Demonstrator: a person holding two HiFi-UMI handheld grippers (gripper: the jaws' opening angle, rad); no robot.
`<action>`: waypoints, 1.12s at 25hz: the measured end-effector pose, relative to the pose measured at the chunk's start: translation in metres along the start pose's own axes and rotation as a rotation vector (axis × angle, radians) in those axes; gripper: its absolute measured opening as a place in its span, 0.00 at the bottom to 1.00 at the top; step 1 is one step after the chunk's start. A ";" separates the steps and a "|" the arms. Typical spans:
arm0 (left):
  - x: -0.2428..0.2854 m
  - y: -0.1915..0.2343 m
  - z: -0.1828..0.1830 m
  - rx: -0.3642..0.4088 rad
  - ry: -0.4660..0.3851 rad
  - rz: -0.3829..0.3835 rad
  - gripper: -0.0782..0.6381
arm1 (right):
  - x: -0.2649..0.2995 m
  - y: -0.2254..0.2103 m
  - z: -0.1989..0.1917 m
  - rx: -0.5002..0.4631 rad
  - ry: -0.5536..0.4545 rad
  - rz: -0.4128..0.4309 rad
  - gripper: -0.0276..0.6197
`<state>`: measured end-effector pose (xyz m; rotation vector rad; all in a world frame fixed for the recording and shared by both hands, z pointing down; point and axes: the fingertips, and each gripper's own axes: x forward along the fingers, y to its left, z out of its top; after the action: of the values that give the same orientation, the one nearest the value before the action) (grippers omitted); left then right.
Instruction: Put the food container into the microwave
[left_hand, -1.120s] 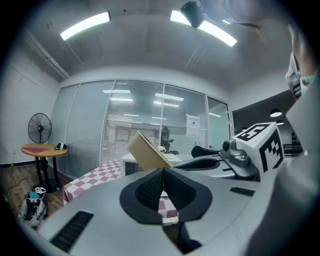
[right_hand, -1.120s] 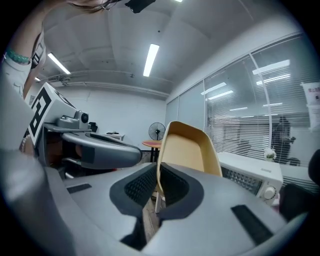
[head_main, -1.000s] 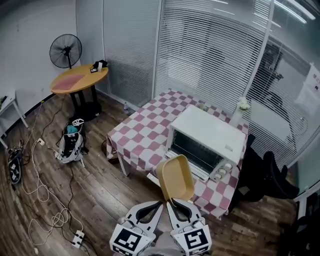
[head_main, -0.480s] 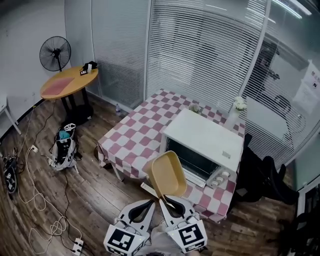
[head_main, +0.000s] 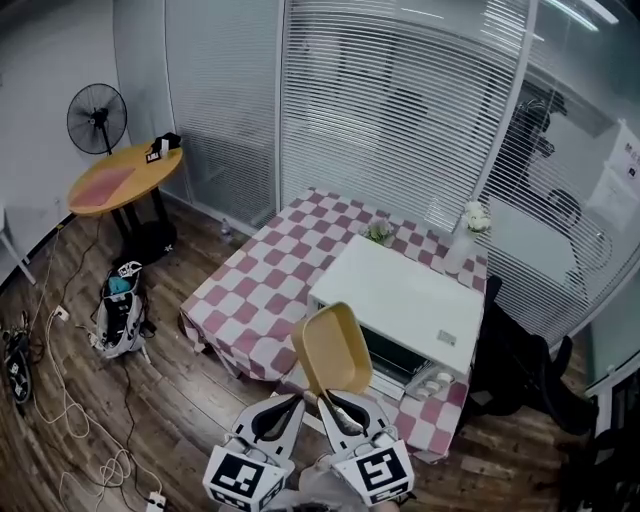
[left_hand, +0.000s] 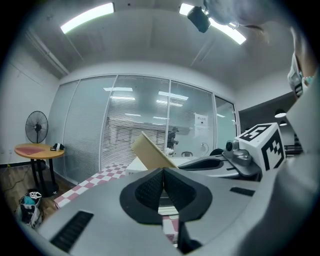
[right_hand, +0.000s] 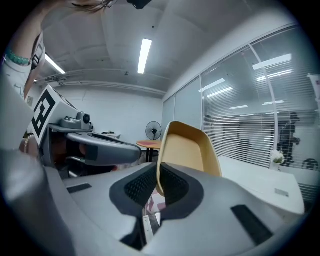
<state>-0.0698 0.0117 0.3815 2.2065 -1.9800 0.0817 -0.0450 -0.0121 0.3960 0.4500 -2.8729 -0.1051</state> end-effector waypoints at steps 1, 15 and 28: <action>0.005 0.002 0.002 0.000 -0.003 0.004 0.13 | 0.002 -0.004 0.001 -0.001 -0.001 0.000 0.06; 0.072 0.002 0.013 0.022 -0.021 -0.011 0.13 | 0.009 -0.076 -0.003 -0.030 -0.006 -0.042 0.06; 0.126 -0.014 0.022 0.037 -0.031 -0.150 0.13 | -0.007 -0.124 -0.012 -0.004 0.002 -0.177 0.06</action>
<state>-0.0434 -0.1144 0.3783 2.3858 -1.8354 0.0650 0.0008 -0.1282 0.3933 0.7028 -2.8247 -0.1406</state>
